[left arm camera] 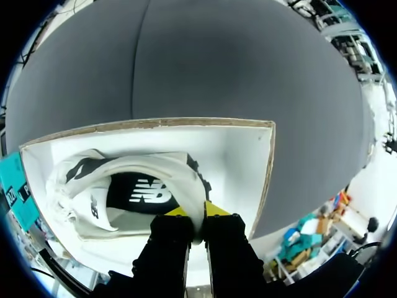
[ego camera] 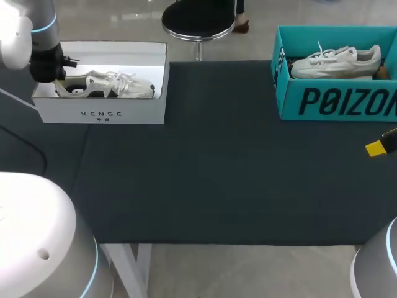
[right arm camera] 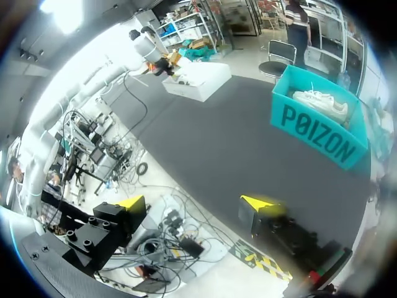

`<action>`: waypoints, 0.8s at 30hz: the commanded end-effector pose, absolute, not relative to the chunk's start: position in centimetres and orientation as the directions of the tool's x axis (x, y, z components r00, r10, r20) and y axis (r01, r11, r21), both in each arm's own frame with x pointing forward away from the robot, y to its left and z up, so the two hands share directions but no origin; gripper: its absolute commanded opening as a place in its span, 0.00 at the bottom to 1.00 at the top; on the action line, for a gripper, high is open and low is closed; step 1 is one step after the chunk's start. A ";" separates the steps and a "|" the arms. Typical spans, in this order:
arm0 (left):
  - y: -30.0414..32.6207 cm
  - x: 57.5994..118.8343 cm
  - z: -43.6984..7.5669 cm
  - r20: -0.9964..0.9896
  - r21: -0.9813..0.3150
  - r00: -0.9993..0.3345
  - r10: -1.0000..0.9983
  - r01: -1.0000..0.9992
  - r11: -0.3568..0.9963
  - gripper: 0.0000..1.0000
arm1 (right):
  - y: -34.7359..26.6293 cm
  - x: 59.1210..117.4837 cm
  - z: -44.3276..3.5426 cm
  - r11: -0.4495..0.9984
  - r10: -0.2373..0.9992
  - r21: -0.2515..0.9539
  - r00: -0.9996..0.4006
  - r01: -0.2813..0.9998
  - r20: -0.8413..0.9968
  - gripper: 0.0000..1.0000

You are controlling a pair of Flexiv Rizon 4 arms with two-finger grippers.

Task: Take the shoe out of the shoebox, open the shoe tongue, remove and reinsert the insole, then place the shoe into the shoebox

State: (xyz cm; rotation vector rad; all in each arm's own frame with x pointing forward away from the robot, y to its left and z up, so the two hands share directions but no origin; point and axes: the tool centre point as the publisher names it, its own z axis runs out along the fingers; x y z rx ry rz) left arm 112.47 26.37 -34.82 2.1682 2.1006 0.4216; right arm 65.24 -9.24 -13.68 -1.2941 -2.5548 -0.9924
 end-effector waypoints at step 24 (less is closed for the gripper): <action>24.8 114.5 -28.9 -0.006 0.385 -0.257 0.966 0.891 0.239 1.00 | -9.4 64.2 -14.0 0.396 0.689 0.536 -0.628 0.745 0.363 1.00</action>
